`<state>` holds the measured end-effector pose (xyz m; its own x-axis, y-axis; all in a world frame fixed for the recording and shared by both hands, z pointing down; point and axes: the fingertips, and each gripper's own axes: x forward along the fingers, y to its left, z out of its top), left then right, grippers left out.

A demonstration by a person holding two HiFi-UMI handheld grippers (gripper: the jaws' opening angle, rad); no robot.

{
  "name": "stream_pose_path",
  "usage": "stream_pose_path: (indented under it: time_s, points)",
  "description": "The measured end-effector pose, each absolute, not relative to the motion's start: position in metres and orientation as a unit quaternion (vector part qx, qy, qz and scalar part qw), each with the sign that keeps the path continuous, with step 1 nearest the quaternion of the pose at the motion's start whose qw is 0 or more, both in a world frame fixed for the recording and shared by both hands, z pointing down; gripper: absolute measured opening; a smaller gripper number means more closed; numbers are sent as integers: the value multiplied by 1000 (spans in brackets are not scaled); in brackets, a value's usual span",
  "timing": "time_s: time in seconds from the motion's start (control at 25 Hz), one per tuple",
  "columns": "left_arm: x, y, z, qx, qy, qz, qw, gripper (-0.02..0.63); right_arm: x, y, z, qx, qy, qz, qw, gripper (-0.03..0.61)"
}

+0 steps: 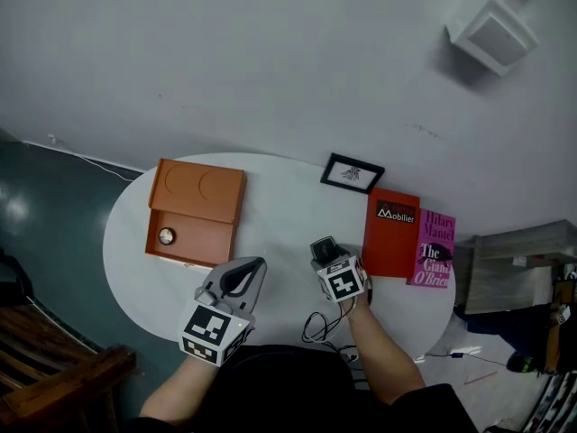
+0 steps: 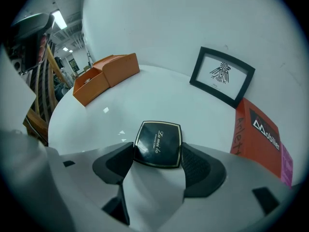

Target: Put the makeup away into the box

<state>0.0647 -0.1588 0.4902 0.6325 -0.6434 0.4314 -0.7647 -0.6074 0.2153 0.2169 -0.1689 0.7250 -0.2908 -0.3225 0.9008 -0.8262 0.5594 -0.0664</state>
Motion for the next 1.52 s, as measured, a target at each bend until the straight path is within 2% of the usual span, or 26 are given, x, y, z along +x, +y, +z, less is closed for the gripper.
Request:
stream_pose_path:
  time_s: [0.32,1.08,1.28,1.52]
  points:
    - [60,-152,482,877,-414,151,189,5,220,-163,722,389,-765,258,445,275]
    - [74,-136,444,865,-460,133,146,5,239,-183,591,409,-843,226,268,275]
    - [49,-135,428,865,-469,132,124,5,224,-177,562,422,-850,213,235,275]
    - [-13,-134,425,866,-472,124,110,5,169,-169,547,435,-848,204,224,275]
